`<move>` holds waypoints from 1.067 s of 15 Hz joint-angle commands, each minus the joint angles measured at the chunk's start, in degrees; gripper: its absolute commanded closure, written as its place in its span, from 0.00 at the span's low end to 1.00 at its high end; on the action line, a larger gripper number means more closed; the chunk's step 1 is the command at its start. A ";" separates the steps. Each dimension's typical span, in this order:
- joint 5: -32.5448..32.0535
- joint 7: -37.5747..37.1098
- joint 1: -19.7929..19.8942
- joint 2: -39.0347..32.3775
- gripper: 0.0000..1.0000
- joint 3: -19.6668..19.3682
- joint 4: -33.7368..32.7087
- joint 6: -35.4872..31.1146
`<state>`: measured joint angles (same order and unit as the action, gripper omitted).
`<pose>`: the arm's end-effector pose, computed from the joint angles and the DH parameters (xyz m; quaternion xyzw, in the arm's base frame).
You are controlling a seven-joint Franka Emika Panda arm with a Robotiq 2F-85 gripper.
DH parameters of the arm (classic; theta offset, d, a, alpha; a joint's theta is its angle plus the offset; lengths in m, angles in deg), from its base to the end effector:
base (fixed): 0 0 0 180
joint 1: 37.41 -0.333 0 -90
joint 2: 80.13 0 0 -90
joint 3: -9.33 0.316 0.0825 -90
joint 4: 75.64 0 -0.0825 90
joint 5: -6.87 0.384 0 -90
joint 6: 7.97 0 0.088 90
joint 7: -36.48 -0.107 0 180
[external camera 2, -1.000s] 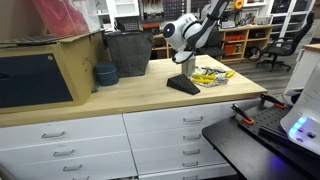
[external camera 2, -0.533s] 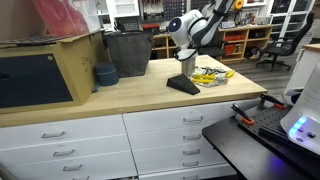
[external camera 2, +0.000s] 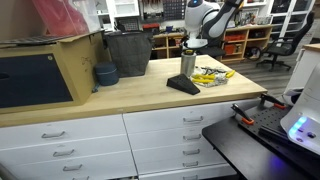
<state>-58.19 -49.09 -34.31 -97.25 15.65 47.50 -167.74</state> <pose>0.5763 0.0727 0.2822 0.9330 -0.2034 0.2866 0.0777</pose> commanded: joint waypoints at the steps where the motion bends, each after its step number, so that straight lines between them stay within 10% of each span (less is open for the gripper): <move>1: 15.12 16.42 9.82 3.49 0.18 8.21 7.35 -6.60; 5: 35.60 35.24 22.60 3.65 0.18 23.10 7.14 -2.21; 10: 26.10 23.89 18.15 5.56 0.18 17.34 2.24 1.20; 16: 27.63 23.62 18.22 9.80 0.18 19.20 0.02 3.46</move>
<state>-32.85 -25.98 -15.98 -90.77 33.76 47.43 -166.91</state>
